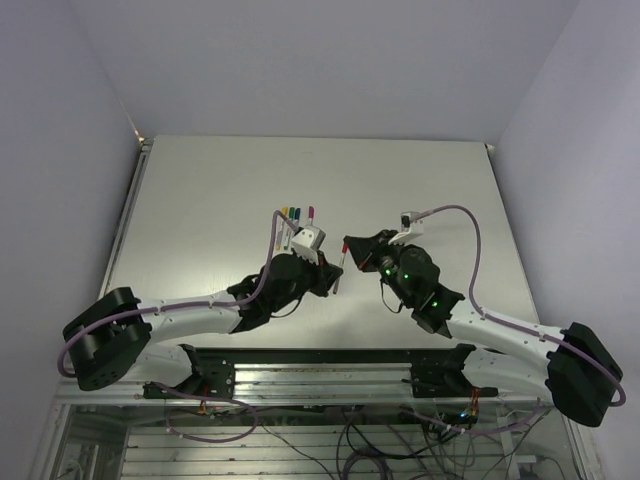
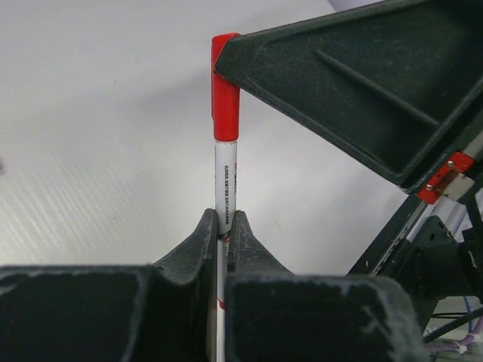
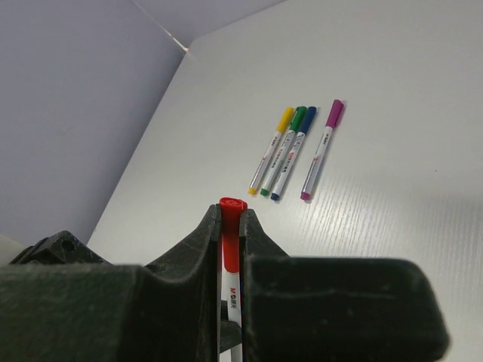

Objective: Insert the pens into the pen caps

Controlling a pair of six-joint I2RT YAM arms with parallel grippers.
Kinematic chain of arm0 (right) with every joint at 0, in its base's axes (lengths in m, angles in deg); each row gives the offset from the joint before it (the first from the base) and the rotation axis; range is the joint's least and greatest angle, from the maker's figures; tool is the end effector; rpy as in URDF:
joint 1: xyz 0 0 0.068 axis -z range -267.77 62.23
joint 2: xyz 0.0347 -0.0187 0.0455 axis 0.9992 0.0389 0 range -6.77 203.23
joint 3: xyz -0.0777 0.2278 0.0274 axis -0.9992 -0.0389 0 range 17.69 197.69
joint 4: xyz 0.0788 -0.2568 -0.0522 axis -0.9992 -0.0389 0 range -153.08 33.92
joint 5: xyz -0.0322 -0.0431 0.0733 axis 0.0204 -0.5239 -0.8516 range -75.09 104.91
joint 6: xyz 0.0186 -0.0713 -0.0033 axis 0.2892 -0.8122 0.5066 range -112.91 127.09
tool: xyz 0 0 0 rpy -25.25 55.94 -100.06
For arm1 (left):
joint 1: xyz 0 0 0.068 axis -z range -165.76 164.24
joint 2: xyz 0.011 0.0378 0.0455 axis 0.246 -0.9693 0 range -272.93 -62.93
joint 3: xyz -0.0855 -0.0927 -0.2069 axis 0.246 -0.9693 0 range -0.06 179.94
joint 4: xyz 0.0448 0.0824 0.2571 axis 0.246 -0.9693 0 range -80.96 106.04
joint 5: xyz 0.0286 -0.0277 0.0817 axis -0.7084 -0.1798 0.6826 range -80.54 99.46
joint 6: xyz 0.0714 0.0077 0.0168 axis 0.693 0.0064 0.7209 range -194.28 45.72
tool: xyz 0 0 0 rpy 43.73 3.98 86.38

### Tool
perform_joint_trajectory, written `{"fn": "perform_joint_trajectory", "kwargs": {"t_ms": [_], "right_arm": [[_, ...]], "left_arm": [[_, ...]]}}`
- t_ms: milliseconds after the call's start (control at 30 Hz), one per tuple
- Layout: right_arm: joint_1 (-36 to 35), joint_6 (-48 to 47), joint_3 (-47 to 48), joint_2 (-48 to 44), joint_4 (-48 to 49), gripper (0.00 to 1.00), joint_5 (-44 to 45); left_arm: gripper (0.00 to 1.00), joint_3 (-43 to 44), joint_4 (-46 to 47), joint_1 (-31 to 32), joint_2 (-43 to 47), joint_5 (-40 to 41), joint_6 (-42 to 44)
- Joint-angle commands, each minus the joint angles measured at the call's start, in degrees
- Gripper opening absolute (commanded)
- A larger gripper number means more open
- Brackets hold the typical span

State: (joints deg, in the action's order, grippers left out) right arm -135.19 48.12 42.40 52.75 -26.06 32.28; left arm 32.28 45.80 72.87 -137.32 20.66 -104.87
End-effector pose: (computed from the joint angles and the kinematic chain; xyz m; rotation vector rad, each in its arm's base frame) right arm 0.2034 0.1942 0.2045 0.1452 1.7281 0.9136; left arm 0.1772 -0.2674 0.1804 0.3106 1.8560 -0.9305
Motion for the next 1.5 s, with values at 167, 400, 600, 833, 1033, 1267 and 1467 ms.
{"fn": "perform_joint_trajectory", "kwargs": {"t_ms": [167, 400, 600, 833, 1033, 1267, 1467], "right_arm": [[-6.0, 0.2, 0.3, 4.9, -12.9, 0.00, -2.9], [-7.4, 0.4, 1.5, 8.4, -13.9, 0.00, -1.2], [-7.7, -1.8, 5.6, 9.2, -15.4, 0.00, 6.5], [-7.7, -5.1, 9.8, 4.4, -17.5, 0.04, 18.5], [-7.7, 0.6, 9.5, -1.5, -28.0, 0.14, 29.8], [-7.6, 10.9, 9.1, -8.9, -42.9, 0.22, 36.7], [-7.7, 14.1, 8.3, -13.5, -49.1, 0.22, 37.1]], "left_arm": [[0.07, 6.6, 11.4, -5.4, 0.3, 4.5, 1.6], [0.07, 7.6, 11.4, -6.6, 0.0, 2.7, 1.6], [0.07, 6.3, 10.1, -6.6, -0.2, 0.0, 0.6], [0.07, 3.8, 5.0, -6.7, -0.6, 3.0, 0.2], [0.07, 8.6, -2.1, -8.4, -6.6, 6.7, 1.2], [0.07, 21.7, -12.2, -11.8, -21.4, 6.6, 3.0], [0.07, 33.8, -21.8, -13.6, -33.2, 8.6, 3.6]]}}
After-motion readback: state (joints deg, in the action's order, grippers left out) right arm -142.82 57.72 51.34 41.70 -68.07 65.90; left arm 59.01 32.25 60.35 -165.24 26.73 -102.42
